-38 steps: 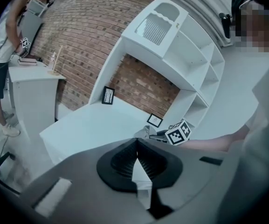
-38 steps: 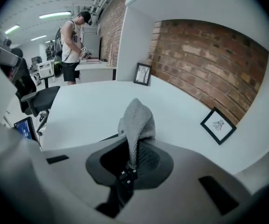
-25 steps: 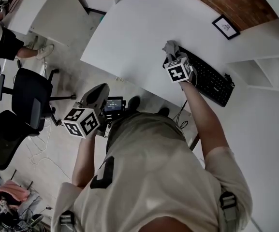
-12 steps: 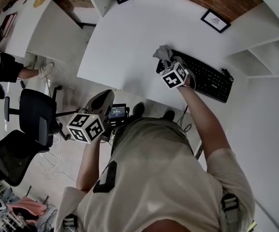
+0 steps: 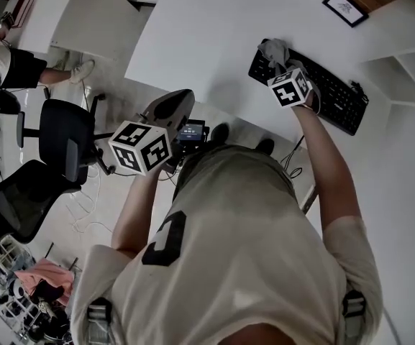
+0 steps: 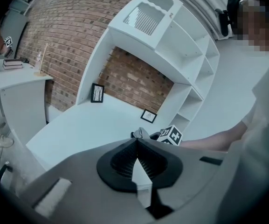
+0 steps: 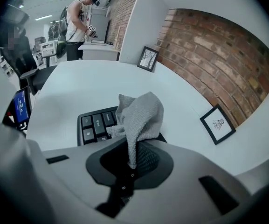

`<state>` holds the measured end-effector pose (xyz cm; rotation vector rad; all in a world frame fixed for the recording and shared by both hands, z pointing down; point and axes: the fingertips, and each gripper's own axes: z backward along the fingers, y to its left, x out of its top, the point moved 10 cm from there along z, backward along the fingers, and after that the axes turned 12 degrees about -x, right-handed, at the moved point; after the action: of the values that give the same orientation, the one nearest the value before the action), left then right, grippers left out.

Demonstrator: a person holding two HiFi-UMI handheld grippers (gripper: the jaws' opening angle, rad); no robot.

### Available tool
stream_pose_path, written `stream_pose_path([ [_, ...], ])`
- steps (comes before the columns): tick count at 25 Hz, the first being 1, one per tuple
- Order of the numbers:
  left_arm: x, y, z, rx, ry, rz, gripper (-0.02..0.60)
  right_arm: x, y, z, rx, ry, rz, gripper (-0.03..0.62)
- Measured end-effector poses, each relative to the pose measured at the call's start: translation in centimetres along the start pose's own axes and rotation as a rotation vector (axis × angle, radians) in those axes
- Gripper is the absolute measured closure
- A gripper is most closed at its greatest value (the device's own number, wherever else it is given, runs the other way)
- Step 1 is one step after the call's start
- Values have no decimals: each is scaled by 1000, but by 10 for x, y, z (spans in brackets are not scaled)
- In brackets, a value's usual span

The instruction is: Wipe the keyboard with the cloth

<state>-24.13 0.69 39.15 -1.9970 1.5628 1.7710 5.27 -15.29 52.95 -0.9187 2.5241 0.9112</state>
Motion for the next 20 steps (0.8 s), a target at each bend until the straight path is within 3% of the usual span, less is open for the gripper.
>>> stream_pose_path([
  [12, -21, -25, -11, -27, 32, 8, 577, -36, -5, 13, -26, 25, -27, 580],
  [20, -20, -45, -32, -78, 66, -34, 577, -71, -24, 22, -59, 60, -54, 579],
])
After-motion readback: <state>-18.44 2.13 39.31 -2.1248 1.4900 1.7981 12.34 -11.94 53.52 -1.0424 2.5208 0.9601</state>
